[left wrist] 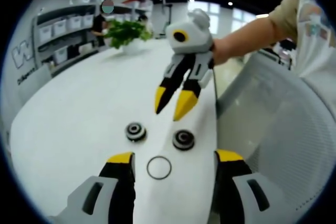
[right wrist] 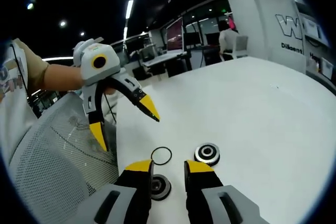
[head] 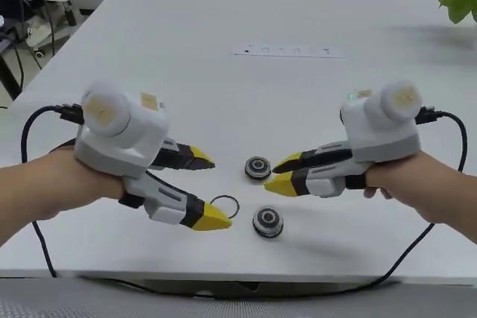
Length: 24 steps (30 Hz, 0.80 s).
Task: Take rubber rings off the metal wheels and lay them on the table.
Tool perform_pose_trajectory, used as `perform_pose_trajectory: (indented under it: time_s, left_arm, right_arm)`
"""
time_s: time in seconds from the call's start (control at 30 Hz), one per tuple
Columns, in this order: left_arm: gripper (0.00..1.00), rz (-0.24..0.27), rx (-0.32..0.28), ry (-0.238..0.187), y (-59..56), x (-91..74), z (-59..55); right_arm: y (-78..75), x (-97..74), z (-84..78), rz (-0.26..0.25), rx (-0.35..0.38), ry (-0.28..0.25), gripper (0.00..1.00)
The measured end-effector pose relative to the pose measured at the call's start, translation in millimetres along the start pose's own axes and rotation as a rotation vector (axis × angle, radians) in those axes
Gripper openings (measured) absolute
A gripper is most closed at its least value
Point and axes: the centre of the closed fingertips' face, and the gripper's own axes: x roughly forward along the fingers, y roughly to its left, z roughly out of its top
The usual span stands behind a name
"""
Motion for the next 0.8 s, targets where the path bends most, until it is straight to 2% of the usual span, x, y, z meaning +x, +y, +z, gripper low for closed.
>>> perform_pose_trajectory:
  time_s: [0.3, 0.4, 0.5, 0.67, 0.8]
  left_arm:
    - [0.59, -0.023, 0.002, -0.001, -2.1, 15.6, 5.6]
    - [0.54, -0.028, 0.023, -0.002, -3.9, 19.8, 7.6]
    - [0.54, -0.041, 0.018, -0.002, -5.9, 25.4, 9.6]
    - [0.53, -0.060, 0.020, 0.017, -9.8, 33.5, 6.2]
    - [0.52, -0.071, 0.013, 0.033, -11.2, 39.7, 0.4]
  right_arm:
    - [1.8, -4.6, -22.6, 0.010, 0.006, 0.015, 0.25]
    - [2.1, -3.9, -30.6, 0.020, 0.000, 0.027, 0.25]
    - [1.3, -3.1, -37.9, 0.027, -0.007, 0.038, 0.26]
    - [0.5, -3.1, -45.1, 0.024, -0.059, 0.061, 0.23]
    - [1.6, 0.1, -53.6, 0.035, -0.061, 0.081, 0.23]
